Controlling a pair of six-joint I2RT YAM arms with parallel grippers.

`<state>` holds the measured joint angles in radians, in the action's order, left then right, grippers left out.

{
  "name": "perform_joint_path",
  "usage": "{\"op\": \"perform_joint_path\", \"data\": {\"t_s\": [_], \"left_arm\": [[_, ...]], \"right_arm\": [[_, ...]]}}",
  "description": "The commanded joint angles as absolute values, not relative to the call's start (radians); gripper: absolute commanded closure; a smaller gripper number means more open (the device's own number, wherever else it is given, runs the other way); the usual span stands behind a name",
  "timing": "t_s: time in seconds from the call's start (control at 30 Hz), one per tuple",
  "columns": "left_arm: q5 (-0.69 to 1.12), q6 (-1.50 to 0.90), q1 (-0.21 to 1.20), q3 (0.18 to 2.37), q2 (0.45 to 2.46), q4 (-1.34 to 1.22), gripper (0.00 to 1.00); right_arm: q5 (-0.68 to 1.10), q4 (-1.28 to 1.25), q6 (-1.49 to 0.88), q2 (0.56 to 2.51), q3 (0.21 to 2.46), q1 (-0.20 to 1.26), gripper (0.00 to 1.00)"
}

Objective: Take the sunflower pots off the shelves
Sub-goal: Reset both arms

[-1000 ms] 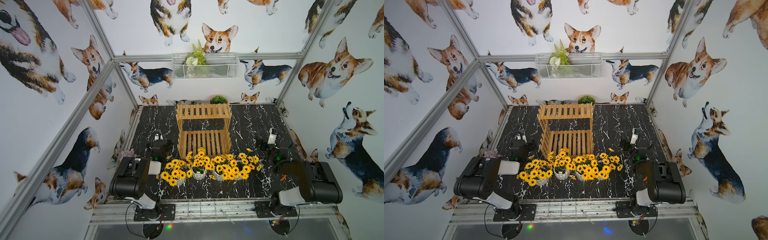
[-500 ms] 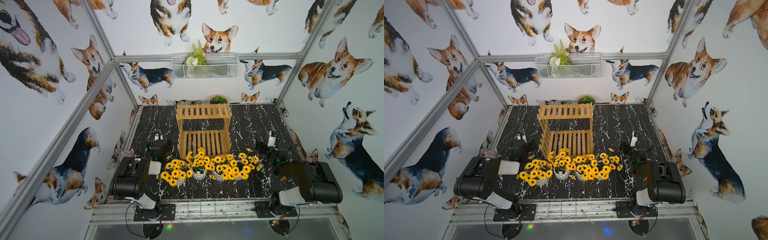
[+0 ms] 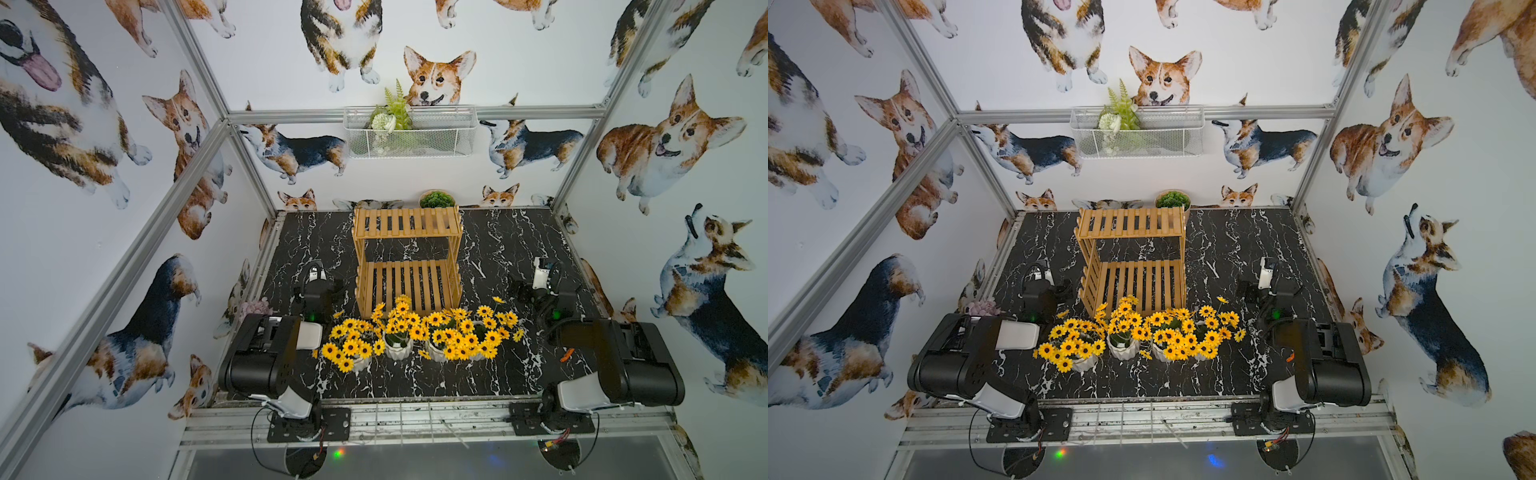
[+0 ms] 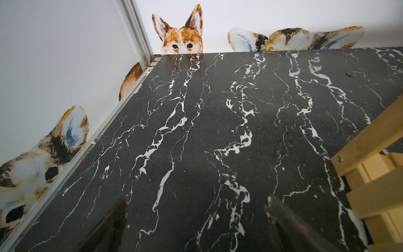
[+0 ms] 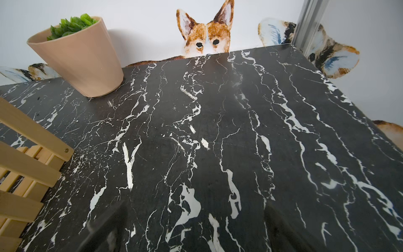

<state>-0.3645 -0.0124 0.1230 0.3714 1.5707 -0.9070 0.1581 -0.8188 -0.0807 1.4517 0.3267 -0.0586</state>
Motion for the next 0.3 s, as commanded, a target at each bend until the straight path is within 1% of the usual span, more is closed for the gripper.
{"op": "perform_joint_path", "data": {"t_s": [0.0,0.27], "left_arm": [[-0.362,-0.014,0.121,0.370,1.570,-0.954,0.00],[-0.363,-0.014,0.121,0.370,1.569,-0.952,0.00]], "right_arm": [[0.172,-0.819,-0.056,1.456,0.336,-0.055,0.00],[0.132,-0.829,-0.063,1.455,0.332,-0.045,0.00]]}}
